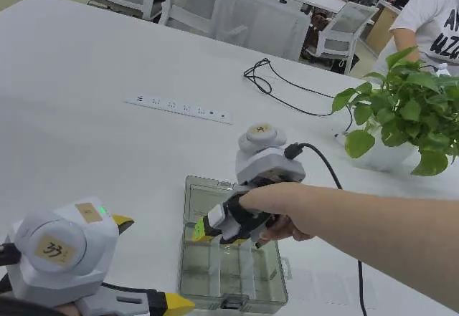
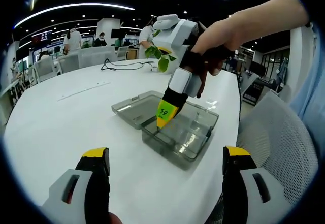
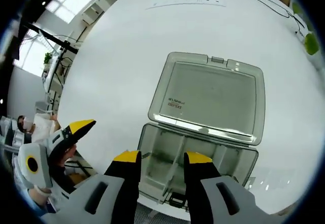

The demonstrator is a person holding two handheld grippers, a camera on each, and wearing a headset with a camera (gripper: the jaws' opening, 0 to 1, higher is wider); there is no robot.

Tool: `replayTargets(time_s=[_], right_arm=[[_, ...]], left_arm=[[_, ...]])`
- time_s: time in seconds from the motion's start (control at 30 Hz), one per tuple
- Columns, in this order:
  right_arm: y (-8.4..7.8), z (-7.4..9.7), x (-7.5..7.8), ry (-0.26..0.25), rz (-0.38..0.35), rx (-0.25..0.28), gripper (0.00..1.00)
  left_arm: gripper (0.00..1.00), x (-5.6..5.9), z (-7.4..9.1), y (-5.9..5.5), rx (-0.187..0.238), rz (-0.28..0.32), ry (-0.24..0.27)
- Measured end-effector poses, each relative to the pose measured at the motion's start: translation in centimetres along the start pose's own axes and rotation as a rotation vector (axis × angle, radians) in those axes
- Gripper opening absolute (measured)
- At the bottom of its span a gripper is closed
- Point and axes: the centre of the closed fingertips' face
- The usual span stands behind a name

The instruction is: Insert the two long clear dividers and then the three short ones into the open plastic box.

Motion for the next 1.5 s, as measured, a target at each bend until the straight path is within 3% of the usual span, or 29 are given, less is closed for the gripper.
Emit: replayTargets(time_s=[0.4,0.67,0.83,0.97,1.0,1.2,1.23,1.33,1.43,1.47,1.5], right_arm=[[0.6,0.8,-0.7,0.058,0.069,0.141,0.67],[1.2,1.9,-1.8,0.119,0.054,0.202,0.83],[2.1,3.0,-1.5,0.122,0.070,0.280,0.86],[2.1,3.7,-1.4,0.144,0.079,0.311,0.91],[2.4,3.9,-1.3,0.145,0.089,0.344,0.92],[1.3,4.2,-0.1,0.127,0.137,0.360,0.96],[1.5,4.3,0.0,0.130,0.150,0.388,0.96],[0.5,4.4,0.5,0.136,0.172,0.381,0.95],[0.3,4.7,1.0,0.126,0.198,0.406,0.97],[0.6,4.8,1.3,0.123,0.209,0.438,0.99],[0.4,4.8,1.5,0.117,0.210,0.432,1.00]], left_arm=[[0.95,0.4,-0.1,0.2,-0.017,-0.007,0.009],[0.95,0.6,-0.2,0.5,-0.023,-0.009,0.013],[0.95,0.7,-0.2,0.7,-0.024,-0.011,0.016],[0.95,0.6,-0.2,0.8,-0.028,-0.011,0.023],[0.95,0.6,-0.2,0.8,-0.027,-0.011,0.025],[0.95,0.8,0.0,1.0,-0.029,-0.009,0.034],[0.95,0.8,0.0,1.0,-0.028,-0.008,0.036],[0.95,0.8,0.1,1.3,-0.028,-0.010,0.042],[0.95,1.0,0.2,1.6,-0.027,-0.009,0.047],[0.95,1.0,0.2,1.7,-0.029,-0.011,0.050],[0.95,1.0,0.2,1.7,-0.032,-0.013,0.051]])
Point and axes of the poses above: the centre of the closed fingertips' face, and the gripper's own axes: z roughly backward along the fingers, x roughly to its right, y roughly out of its top, and after that the axes turned 14 degrees about -y, right-handed
